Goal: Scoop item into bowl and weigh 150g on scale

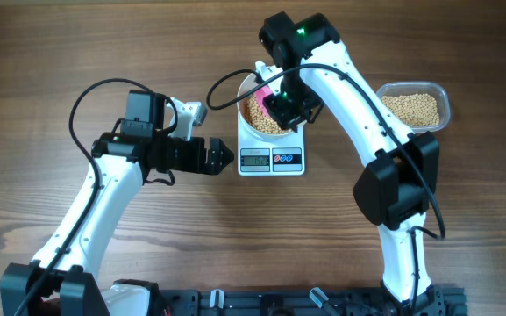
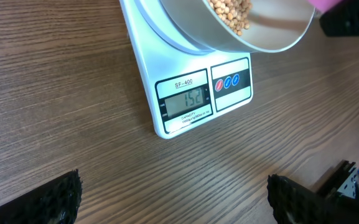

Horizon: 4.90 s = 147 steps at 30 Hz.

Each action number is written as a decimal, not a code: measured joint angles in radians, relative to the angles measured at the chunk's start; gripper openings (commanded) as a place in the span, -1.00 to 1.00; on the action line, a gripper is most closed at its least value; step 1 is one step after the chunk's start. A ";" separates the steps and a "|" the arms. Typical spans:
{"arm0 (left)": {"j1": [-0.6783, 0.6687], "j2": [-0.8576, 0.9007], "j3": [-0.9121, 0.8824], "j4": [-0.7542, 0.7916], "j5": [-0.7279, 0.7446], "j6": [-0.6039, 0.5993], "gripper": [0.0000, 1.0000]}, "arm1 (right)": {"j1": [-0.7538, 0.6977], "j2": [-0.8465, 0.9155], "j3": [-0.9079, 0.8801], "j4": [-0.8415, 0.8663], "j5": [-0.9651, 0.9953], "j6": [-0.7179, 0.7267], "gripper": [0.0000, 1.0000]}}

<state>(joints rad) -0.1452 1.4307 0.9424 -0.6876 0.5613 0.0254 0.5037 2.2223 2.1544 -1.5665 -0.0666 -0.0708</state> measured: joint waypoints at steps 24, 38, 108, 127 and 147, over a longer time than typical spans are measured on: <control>0.000 0.000 0.000 0.000 0.000 0.000 1.00 | 0.023 0.000 0.000 0.008 0.028 0.031 -0.92; 0.000 0.000 0.000 0.000 0.000 0.000 1.00 | 0.024 0.000 0.000 0.008 -0.064 0.013 -0.91; 0.000 0.000 0.000 0.000 0.000 0.000 1.00 | -0.220 -0.153 0.000 0.045 -0.630 -0.040 -0.91; 0.000 0.000 0.000 0.000 0.000 0.000 1.00 | -0.298 -0.153 0.000 0.045 -0.648 -0.111 -0.91; 0.000 0.000 0.000 0.000 0.000 0.000 1.00 | -0.254 -0.153 0.000 0.013 -0.377 -0.140 -0.92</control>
<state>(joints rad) -0.1452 1.4307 0.9424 -0.6876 0.5613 0.0254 0.2501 2.0697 2.1544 -1.5532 -0.4435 -0.2111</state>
